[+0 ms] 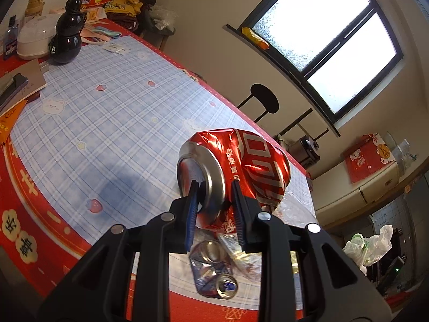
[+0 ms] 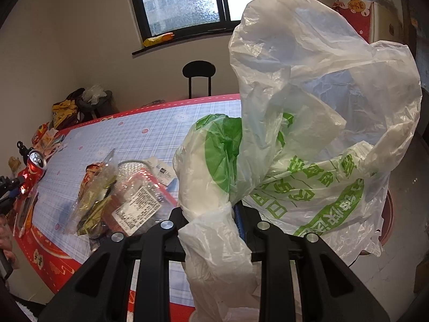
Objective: Collect trash
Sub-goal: 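Carry the bag over the brown bin and open the right gripper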
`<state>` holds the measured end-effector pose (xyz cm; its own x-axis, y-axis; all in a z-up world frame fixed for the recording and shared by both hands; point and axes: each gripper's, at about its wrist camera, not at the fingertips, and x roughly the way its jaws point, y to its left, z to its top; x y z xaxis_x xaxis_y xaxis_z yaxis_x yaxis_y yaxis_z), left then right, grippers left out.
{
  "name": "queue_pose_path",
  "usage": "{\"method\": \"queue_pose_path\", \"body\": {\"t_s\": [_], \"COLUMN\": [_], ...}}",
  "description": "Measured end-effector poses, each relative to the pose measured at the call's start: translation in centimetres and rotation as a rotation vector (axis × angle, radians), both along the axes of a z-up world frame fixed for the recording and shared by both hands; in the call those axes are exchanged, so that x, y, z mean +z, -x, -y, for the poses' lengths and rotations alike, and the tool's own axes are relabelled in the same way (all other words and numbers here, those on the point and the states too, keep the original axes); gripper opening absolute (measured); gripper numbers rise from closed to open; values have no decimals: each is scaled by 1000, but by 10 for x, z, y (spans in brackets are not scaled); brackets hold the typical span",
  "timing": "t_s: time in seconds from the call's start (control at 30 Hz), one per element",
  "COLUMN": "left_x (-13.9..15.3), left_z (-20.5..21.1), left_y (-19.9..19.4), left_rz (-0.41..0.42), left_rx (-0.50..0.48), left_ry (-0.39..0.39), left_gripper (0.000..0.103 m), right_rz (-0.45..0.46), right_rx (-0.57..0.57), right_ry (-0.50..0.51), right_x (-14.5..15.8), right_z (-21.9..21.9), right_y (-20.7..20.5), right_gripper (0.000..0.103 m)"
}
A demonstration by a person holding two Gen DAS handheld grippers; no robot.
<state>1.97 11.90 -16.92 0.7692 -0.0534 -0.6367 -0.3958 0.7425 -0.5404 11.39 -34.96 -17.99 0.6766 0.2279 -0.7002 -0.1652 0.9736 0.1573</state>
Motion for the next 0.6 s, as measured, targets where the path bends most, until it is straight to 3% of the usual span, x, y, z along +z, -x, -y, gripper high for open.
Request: {"method": "queue_pose_path", "body": {"t_s": [0.23,0.43,0.6], "left_x": [19,29,34], "left_z": [66,125,170], "left_y": [-8,-16,-21], "left_rz": [3,12,12], "left_rx": [-6,-16,-28], "left_ry": [-38,-58,-77], "left_gripper": [27,27,27], "right_rz": [-31,-139,-219], "right_rx": [-83,-175,-208], "right_ry": [-33,-85,-106], "right_x": [-19,-62,-99], "right_z": [101,195,243], "right_y": [-25,-53,-79], "right_gripper": [25,25,25]}}
